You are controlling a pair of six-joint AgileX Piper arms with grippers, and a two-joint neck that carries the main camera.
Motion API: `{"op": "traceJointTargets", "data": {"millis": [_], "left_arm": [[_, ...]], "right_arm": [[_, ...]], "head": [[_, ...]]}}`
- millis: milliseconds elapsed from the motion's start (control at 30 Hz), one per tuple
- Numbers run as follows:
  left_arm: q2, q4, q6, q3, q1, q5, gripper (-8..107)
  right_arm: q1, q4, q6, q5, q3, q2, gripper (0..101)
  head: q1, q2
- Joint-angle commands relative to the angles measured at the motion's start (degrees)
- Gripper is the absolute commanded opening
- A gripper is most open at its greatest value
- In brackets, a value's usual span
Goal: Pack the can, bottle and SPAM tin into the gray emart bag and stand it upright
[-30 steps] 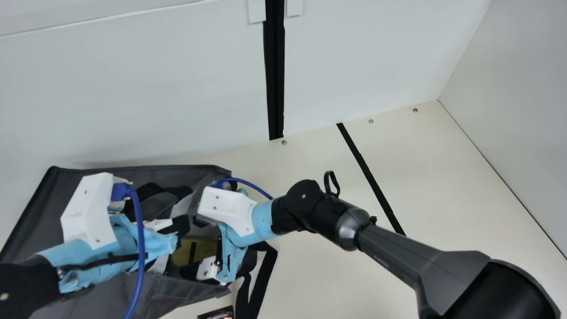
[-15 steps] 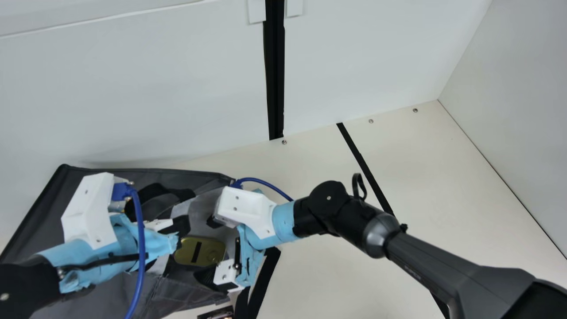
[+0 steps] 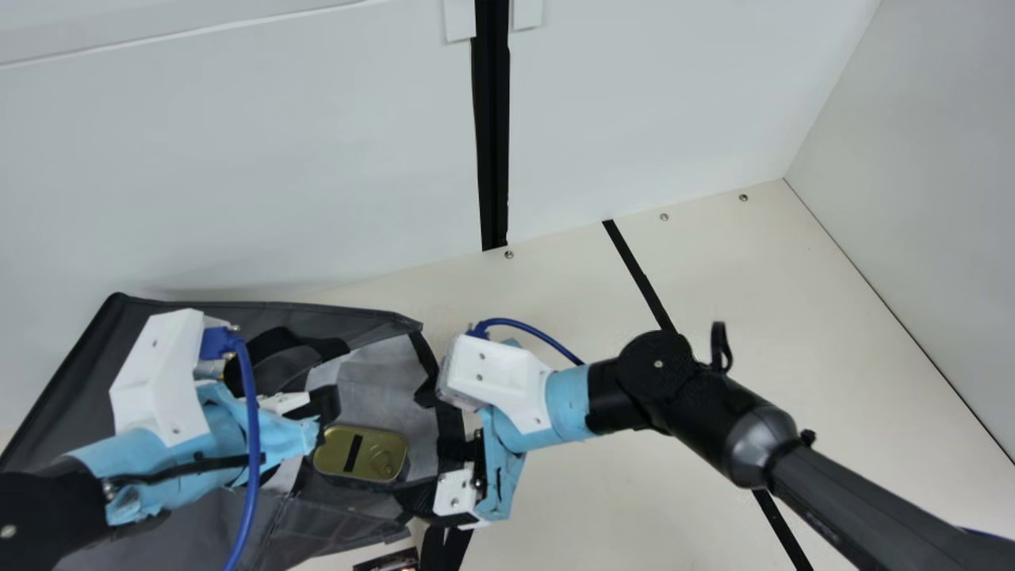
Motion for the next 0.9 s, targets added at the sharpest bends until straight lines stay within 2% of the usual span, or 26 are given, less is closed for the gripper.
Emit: {"op": "traceJointTargets", "data": {"millis": [0, 333, 867], "left_arm": [[0.00, 0.00, 0.00, 0.00, 0.00, 0.00, -8], [0.00, 0.00, 0.00, 0.00, 0.00, 0.00, -8], [0.00, 0.00, 0.00, 0.00, 0.00, 0.00, -8]], "right_arm": [[-1.03, -0.30, 0.32, 0.61, 0.40, -1.16, 95], [-7.56, -3.44, 0.88, 4.67, 1.76, -5.96, 95], [-21.39, -6.65, -1.44, 15.55, 0.40, -11.33, 95]], "head": [[-1.30, -0.05], [-1.30, -0.05], [-1.30, -0.05]]}}
